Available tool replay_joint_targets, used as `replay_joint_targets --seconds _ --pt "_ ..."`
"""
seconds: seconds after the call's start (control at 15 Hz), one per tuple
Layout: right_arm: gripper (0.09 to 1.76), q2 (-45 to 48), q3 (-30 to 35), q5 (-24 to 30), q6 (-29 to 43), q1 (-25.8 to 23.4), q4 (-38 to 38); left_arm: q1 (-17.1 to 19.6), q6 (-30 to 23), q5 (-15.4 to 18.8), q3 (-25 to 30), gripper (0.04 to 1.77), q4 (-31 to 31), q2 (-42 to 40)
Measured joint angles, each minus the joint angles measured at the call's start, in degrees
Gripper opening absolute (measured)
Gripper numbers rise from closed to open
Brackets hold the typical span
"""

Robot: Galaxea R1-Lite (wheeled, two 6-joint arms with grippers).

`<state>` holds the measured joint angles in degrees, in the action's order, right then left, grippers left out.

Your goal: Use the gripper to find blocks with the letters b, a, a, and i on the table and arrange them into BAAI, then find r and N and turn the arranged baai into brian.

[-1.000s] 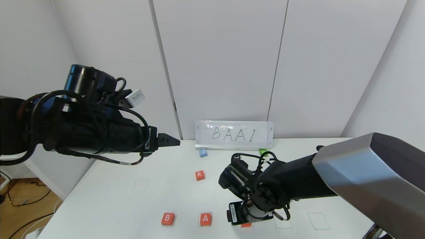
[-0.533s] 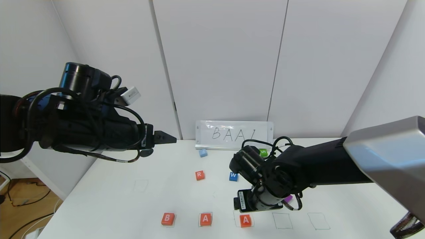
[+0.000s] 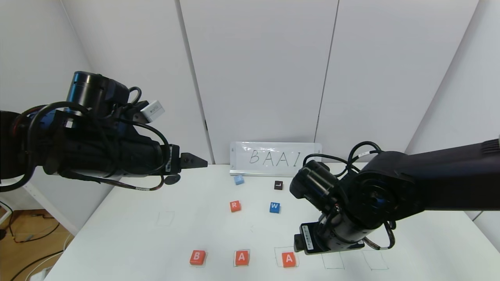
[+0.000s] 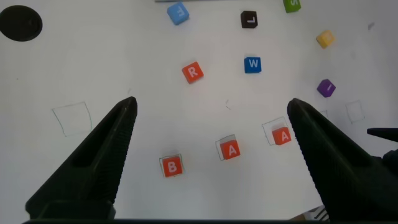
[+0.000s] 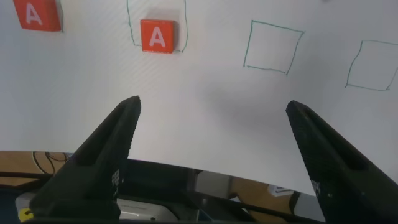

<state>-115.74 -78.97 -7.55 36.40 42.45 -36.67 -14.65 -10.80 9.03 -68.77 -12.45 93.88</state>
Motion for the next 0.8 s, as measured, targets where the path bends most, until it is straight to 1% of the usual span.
replay_joint_targets --seconds 0.2,0.27,0.47,0.67,0.8 --pt "1.69 4.2 7.0 0.0 2.4 0.7 1.4 -0.3 0.0 0.0 0.2 1.72 0.0 -0.1" --pt "1.69 5.1 8.3 0.0 4.8 1.1 1.5 -0.4 0.0 0.0 0.2 1.72 0.0 -0.1" --pt "1.7 6.4 9.7 0.4 12.3 2.1 1.5 -0.5 -0.1 0.0 0.2 1.72 0.0 0.0" --pt "1.7 7.1 10.0 1.1 17.7 2.2 0.3 -0.5 -0.1 0.0 0.2 1.72 0.0 0.0" --pt "1.7 8.5 10.5 4.8 18.8 2.1 -1.5 -0.6 -0.1 0.7 0.2 1.72 0.0 0.0"
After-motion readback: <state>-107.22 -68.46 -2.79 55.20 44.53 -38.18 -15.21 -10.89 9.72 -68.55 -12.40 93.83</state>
